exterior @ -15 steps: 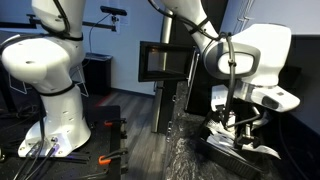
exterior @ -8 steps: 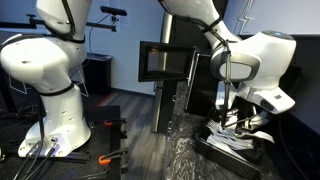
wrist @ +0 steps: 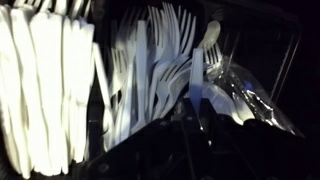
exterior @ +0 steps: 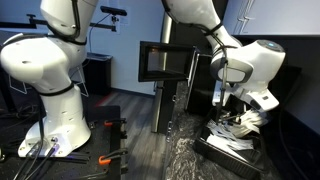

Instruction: Pick up the folk from the counter and place it in the black object

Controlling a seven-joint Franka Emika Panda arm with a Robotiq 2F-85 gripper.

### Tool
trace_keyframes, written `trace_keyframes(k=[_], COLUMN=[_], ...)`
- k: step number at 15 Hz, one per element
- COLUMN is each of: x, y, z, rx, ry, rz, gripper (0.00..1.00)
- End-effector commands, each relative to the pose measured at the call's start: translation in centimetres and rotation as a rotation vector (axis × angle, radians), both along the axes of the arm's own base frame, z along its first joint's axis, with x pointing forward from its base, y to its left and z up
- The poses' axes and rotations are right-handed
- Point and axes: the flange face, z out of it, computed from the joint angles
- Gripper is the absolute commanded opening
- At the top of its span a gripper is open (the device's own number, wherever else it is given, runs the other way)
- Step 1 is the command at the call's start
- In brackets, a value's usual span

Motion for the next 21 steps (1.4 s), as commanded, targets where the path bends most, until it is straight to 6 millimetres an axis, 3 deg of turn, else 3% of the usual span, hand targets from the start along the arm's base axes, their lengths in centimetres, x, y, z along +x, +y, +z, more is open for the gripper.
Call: trace_keyframes(k=[1,8,15,19,21], x=[-0.6,-4.4,-8.8,-9.5,-8.6], y=[1.1,1.8,-0.4,-1.9,-2.2], z=[0.7,0.6,0.6,0.5,0.0], rx=[0.047,0.047,0.004,-0.049,-0.073], ry=[-0.013,0.04,0.054,0.039,0.027], rz=[0.013,-0.023,-0.141,-0.18,-0.149], gripper=[0.03,0.03,0.03,0.03,0.03])
